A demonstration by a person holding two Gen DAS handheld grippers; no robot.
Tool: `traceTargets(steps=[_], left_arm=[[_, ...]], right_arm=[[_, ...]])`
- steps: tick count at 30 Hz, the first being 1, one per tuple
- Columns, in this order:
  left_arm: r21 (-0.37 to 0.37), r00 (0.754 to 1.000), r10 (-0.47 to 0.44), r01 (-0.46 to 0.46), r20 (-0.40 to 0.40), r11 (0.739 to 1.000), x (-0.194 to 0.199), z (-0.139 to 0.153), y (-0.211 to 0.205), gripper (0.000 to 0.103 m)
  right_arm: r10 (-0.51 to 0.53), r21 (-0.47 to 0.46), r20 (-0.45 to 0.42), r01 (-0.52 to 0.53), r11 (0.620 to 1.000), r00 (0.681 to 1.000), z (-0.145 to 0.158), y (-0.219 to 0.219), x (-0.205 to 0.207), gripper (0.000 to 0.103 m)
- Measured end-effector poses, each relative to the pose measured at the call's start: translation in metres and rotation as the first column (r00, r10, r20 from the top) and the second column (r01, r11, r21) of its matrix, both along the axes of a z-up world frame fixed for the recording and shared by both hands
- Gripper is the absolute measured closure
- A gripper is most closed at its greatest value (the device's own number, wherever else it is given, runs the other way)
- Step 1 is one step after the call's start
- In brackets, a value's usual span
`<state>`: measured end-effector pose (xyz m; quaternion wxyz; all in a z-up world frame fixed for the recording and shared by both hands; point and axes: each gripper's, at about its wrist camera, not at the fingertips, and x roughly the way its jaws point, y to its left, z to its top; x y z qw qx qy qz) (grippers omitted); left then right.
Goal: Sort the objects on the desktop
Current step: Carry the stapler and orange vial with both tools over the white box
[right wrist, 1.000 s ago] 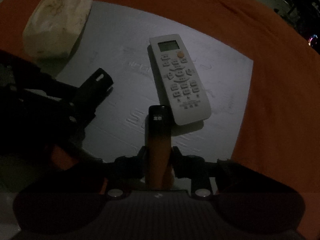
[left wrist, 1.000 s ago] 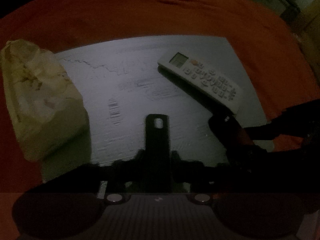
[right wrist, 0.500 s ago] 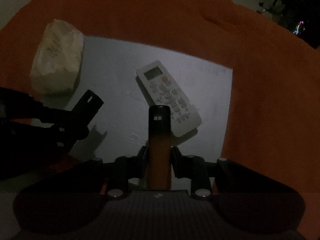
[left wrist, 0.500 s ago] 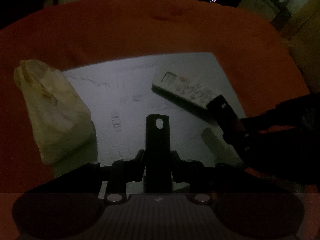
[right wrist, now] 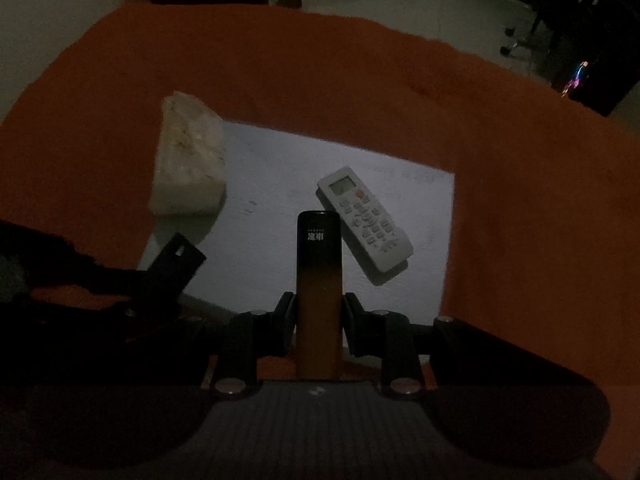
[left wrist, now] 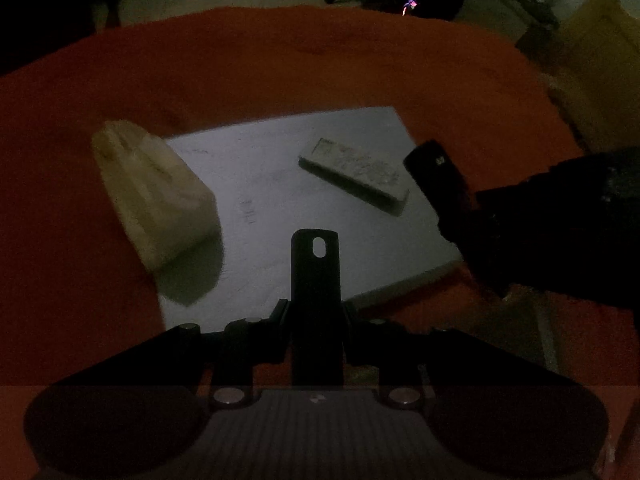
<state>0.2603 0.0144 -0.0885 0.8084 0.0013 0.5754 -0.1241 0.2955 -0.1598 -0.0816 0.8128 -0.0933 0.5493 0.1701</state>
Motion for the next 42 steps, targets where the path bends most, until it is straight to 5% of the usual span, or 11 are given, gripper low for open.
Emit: traceTargets(steps=[8,16,28,33,35,38,42], left_arm=[[0.066,1.000,-0.010,0.010,0.004,0.998,-0.058,0.034,0.002,0.081],[0.059,1.000,0.004,-0.005,0.008,0.998,-0.121,0.031,0.000,0.081],[0.058,0.999,0.005,-0.008,0.049,0.998,-0.177,-0.010,0.002,0.081],[0.063,1.000,-0.001,-0.001,0.022,0.998,-0.181,-0.024,-0.004,0.081],[0.072,1.000,-0.007,0.006,0.004,0.997,-0.183,-0.030,-0.009,0.081],[0.067,1.000,-0.018,0.020,-0.024,0.998,-0.185,-0.042,-0.015,0.081],[0.078,1.000,-0.019,0.020,-0.018,0.997,-0.186,-0.054,-0.022,0.081]], right_arm=[[-0.047,0.032,0.046,0.046,0.998,0.998,0.049,-0.015,-0.054,0.076],[-0.132,0.115,0.034,0.128,0.985,0.991,0.050,-0.040,-0.122,0.076],[-0.021,0.079,0.017,0.020,0.997,1.000,-0.011,-0.021,-0.169,0.076],[0.009,0.065,-0.076,-0.004,0.998,0.997,-0.037,-0.010,-0.176,0.076],[0.018,0.105,-0.116,-0.006,0.994,0.993,-0.041,-0.012,-0.174,0.076],[0.040,0.110,-0.067,-0.033,0.993,0.997,-0.050,-0.015,-0.176,0.076],[-0.112,0.310,-0.079,0.131,0.941,0.991,-0.071,-0.042,-0.181,0.076]])
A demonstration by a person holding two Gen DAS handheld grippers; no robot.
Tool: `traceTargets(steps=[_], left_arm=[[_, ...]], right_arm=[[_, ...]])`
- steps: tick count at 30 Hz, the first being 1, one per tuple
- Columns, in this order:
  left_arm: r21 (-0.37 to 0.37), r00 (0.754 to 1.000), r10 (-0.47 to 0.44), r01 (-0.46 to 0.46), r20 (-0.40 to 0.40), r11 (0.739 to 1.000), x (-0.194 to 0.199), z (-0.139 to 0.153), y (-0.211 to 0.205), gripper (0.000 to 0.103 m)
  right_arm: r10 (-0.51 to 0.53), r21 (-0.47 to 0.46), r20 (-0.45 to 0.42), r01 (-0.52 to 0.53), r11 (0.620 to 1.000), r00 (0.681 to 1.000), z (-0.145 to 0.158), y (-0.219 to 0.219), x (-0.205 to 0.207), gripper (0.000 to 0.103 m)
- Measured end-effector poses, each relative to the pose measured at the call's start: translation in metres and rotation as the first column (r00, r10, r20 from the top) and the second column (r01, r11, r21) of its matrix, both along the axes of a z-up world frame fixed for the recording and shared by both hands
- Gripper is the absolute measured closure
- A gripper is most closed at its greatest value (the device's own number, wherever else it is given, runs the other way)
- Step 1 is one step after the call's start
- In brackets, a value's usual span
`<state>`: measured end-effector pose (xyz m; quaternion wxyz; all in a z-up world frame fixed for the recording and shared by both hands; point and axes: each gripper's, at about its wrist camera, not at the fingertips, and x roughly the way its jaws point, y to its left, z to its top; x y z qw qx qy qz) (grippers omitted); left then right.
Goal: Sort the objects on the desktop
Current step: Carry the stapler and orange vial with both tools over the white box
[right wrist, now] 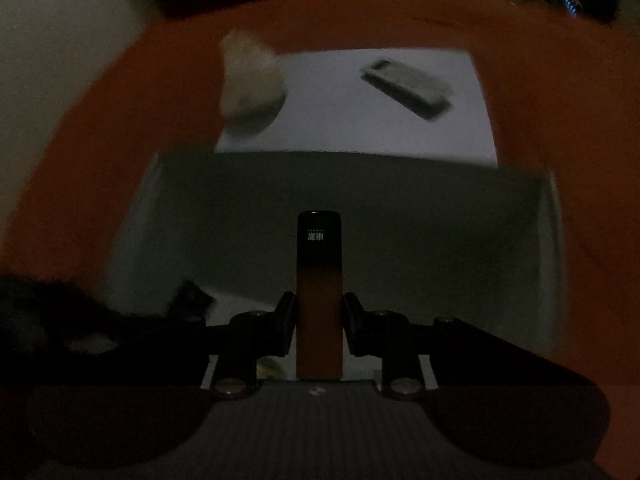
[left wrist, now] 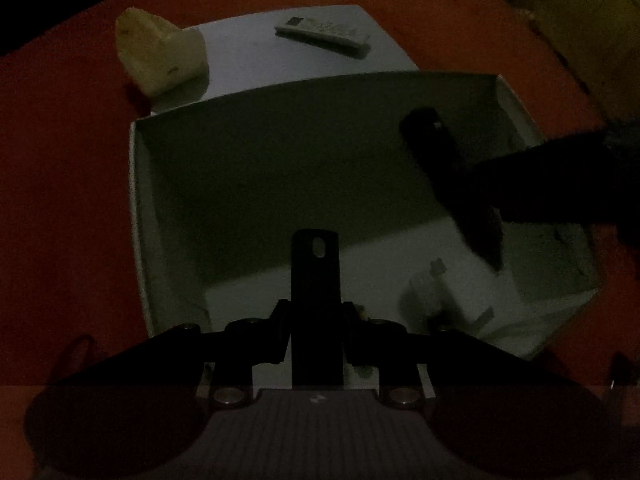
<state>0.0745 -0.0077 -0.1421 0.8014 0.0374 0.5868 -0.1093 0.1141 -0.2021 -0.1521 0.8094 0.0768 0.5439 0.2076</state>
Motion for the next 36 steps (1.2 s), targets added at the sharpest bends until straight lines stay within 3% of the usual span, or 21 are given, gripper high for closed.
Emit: traceTargets(steps=[3,6,10,14,16,23,36], left_arm=[[-0.003,1.000,0.010,-0.010,-0.001,1.000,0.003,-0.010,-0.004,0.081],[-0.007,0.999,0.041,-0.041,0.012,0.999,0.008,-0.016,-0.007,0.081],[0.000,0.998,0.034,-0.034,0.043,0.999,0.008,-0.015,-0.012,0.081],[-0.011,0.999,0.046,-0.046,0.024,0.999,0.005,-0.022,-0.014,0.081],[-0.036,0.998,0.058,-0.058,0.004,0.998,0.004,-0.024,-0.016,0.081],[-0.075,0.998,0.033,-0.029,0.051,0.997,-0.006,-0.025,-0.027,0.081],[-0.017,0.995,0.096,-0.096,0.018,0.995,-0.005,-0.040,-0.014,0.081]], right_arm=[[-0.091,0.100,0.034,0.087,0.991,0.995,-0.010,-0.017,-0.010,0.076],[-0.142,0.083,0.113,0.133,0.988,0.983,-0.014,-0.025,-0.023,0.076],[-0.238,0.126,0.125,0.222,0.967,0.963,-0.013,-0.047,-0.032,0.075],[-0.283,0.076,0.171,0.274,0.959,0.944,-0.011,-0.062,-0.039,0.075],[-0.284,0.057,0.174,0.279,0.959,0.943,-0.010,-0.064,-0.040,0.075],[-0.244,0.038,0.200,0.241,0.970,0.949,-0.011,-0.048,-0.055,0.075],[-0.149,0.018,0.076,0.148,0.989,0.986,-0.045,-0.039,-0.058,0.075]])
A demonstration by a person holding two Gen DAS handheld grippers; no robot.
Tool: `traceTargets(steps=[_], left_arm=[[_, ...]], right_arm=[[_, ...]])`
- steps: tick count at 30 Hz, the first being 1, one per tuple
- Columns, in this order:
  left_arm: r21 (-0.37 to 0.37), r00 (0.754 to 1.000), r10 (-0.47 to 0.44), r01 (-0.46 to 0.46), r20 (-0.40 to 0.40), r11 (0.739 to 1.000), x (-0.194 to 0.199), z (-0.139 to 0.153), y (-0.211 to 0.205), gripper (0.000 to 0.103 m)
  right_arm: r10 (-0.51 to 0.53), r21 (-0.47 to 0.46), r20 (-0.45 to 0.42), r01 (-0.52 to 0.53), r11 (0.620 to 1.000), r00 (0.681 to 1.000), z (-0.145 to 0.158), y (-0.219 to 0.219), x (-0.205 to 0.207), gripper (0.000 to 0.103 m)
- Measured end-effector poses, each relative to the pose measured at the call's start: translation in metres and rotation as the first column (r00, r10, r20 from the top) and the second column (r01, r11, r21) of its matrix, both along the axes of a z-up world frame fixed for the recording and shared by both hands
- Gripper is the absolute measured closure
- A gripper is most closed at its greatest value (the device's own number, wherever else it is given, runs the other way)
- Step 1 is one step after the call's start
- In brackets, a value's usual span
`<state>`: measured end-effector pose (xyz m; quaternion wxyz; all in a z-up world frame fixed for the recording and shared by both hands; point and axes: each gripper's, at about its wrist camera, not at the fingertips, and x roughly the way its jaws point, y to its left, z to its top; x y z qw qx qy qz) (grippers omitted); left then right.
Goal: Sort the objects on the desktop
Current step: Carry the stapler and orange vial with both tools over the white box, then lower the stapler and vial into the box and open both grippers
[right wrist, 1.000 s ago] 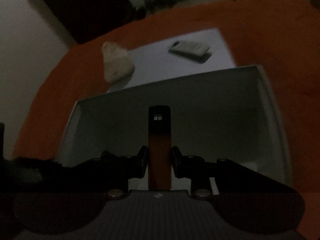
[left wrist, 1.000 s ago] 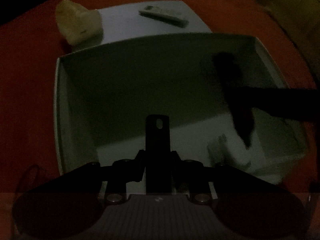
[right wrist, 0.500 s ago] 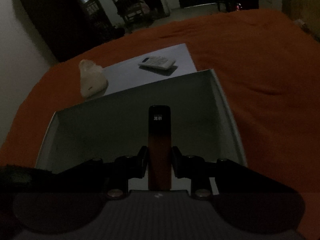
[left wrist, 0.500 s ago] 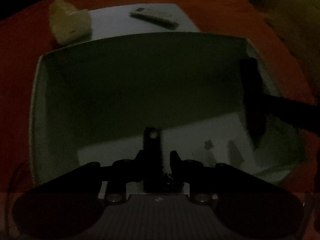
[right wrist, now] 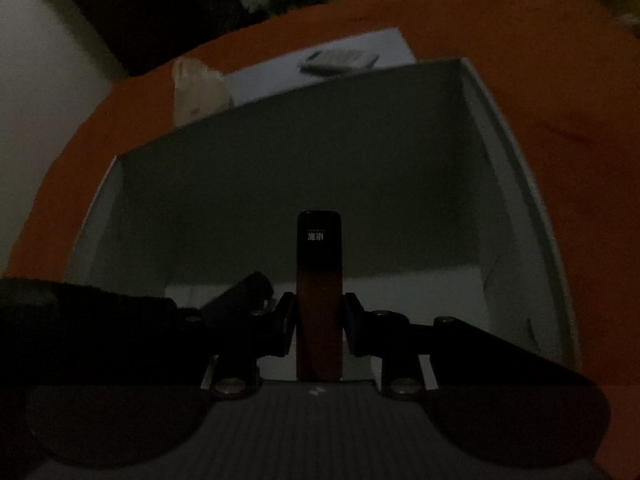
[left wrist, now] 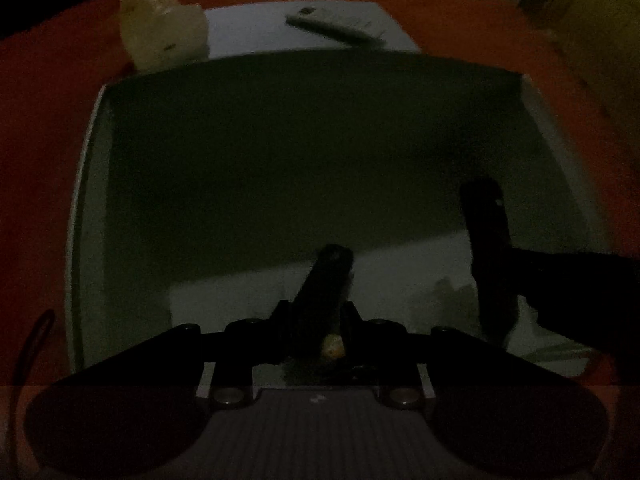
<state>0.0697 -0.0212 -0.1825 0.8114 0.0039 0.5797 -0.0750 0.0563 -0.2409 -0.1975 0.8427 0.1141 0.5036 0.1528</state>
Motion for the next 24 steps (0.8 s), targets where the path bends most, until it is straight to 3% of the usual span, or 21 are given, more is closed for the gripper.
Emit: traceTargets(steps=[4,6,7,9,12,15,19,24], left_arm=[[0.027,1.000,-0.020,0.020,-0.004,0.999,-0.005,-0.004,-0.001,0.079],[0.036,1.000,-0.026,0.027,-0.003,0.999,0.000,-0.006,0.001,0.073],[0.046,1.000,-0.028,0.027,0.000,0.999,0.000,-0.005,0.001,0.061],[0.070,0.999,-0.040,0.039,0.015,0.997,0.000,-0.002,-0.001,0.052],[0.083,0.998,-0.050,0.047,0.041,0.995,0.000,0.003,-0.003,0.031],[0.100,0.997,-0.057,0.052,0.046,0.994,0.002,0.005,-0.005,0.029],[0.118,0.999,-0.032,0.029,0.030,0.993,0.002,0.005,0.000,0.015],[0.169,1.000,-0.021,0.023,-0.015,0.985,0.000,0.005,0.005,0.007]], right_arm=[[0.053,-0.036,-0.029,-0.054,0.998,0.998,-0.004,0.008,0.006,0.075],[0.072,-0.048,-0.042,-0.074,0.996,0.997,-0.004,0.012,0.011,0.075],[0.074,-0.051,-0.047,-0.076,0.996,0.996,-0.005,0.014,0.014,0.075],[0.070,-0.058,-0.069,-0.074,0.996,0.995,-0.010,0.020,0.016,0.075],[0.068,-0.046,-0.106,-0.073,0.996,0.992,-0.018,0.028,0.017,0.075],[0.059,-0.069,-0.117,-0.067,0.995,0.991,-0.024,0.035,0.017,0.075],[0.052,-0.091,-0.113,-0.063,0.994,0.992,-0.022,0.038,0.016,0.075],[0.055,-0.111,-0.155,-0.072,0.991,0.986,-0.025,0.044,0.021,0.075]])
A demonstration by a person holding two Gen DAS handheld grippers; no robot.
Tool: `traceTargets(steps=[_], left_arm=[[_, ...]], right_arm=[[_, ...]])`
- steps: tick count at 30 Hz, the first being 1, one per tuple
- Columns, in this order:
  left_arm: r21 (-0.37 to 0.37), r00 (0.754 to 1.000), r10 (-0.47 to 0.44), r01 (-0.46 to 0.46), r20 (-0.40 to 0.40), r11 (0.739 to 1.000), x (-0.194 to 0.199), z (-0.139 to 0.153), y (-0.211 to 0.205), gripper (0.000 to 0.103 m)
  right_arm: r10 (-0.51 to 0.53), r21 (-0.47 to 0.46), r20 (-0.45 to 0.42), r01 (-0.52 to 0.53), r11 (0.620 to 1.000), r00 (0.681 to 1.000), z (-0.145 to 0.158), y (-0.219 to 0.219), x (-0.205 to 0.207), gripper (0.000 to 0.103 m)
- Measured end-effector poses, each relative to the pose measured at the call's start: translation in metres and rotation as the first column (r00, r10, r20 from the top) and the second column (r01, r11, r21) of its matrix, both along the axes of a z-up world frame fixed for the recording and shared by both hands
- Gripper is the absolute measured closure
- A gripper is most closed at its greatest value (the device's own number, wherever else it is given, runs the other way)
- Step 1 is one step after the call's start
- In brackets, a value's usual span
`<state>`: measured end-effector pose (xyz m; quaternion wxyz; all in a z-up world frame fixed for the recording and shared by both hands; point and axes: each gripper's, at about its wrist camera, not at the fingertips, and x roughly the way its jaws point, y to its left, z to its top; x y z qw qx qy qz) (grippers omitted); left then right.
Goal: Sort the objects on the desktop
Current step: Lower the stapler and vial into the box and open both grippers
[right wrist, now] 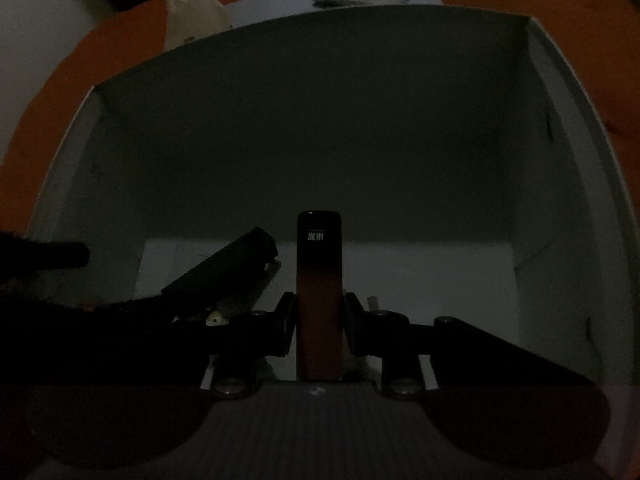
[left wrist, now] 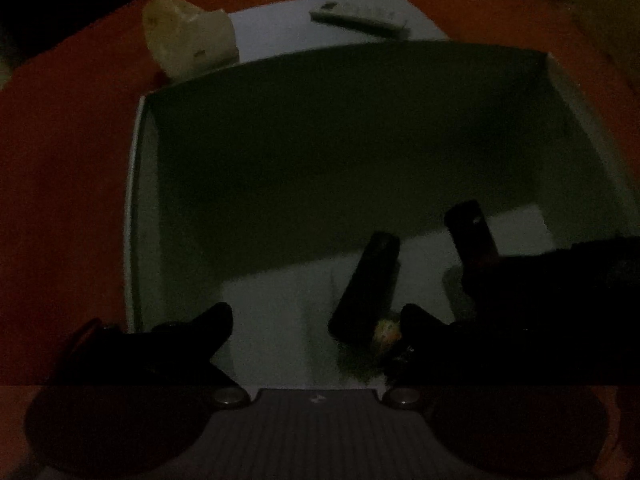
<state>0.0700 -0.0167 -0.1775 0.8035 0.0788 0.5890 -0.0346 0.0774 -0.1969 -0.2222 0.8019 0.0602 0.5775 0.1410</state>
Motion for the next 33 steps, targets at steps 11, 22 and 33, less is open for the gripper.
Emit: traceTargets(steps=[11,22,33], left_arm=[[-0.006,1.000,0.018,-0.019,-0.020,1.000,-0.006,0.001,0.008,0.003],[0.022,0.999,0.018,-0.017,-0.040,1.000,-0.009,-0.002,0.001,0.001],[-0.015,0.999,0.042,-0.042,-0.018,0.999,-0.001,0.016,0.004,0.001]], right_arm=[[0.080,-0.040,-0.122,-0.085,0.996,0.989,-0.004,0.019,0.046,0.075],[0.064,-0.063,-0.149,-0.074,0.995,0.987,-0.019,0.006,0.045,0.075],[0.070,-0.016,-0.095,-0.072,0.997,0.993,0.007,-0.004,0.041,0.072]])
